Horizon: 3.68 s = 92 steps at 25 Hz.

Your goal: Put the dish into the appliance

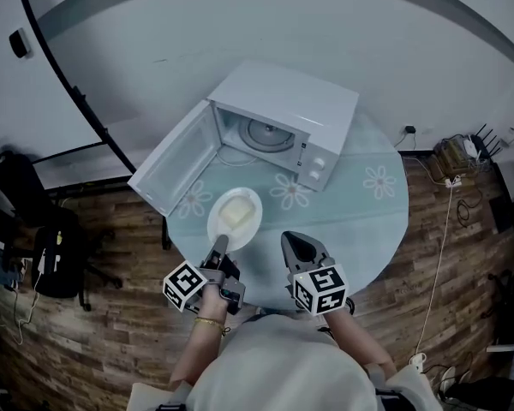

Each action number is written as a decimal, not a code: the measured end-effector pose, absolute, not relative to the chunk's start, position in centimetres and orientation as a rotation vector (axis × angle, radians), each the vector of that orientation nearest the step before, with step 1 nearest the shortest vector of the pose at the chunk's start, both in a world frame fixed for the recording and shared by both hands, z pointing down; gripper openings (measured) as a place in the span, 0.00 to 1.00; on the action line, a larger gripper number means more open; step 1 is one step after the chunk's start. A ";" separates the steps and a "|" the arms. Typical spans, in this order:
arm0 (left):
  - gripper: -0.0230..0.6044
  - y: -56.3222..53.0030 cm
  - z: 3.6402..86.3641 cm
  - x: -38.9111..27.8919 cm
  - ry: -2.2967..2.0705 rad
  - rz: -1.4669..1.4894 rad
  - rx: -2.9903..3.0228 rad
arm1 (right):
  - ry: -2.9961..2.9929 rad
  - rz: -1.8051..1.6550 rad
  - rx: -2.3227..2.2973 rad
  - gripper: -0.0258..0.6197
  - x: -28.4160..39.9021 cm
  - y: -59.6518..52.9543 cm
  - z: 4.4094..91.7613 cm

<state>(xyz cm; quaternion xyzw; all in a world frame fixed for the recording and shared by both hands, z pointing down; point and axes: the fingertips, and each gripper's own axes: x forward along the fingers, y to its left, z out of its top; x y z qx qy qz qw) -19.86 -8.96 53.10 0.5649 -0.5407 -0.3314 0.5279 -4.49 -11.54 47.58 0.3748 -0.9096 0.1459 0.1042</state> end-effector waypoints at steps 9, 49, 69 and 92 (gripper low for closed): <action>0.11 -14.8 54.4 -21.1 -1.240 -0.734 1.382 | -2.637 0.476 1.163 0.05 -5.3 -13.6 48.7; 0.11 -38.3 65.1 -21.9 -1.213 -0.678 1.250 | -2.568 0.554 1.050 0.05 -5.5 -24.5 53.1; 0.11 -44.2 66.3 -20.7 -1.214 -0.636 1.214 | -2.542 0.580 1.077 0.05 -4.1 -25.9 53.9; 0.16 -47.1 65.8 -20.8 -1.277 -0.523 1.280 | -2.549 0.594 1.069 0.05 -4.7 -26.2 54.2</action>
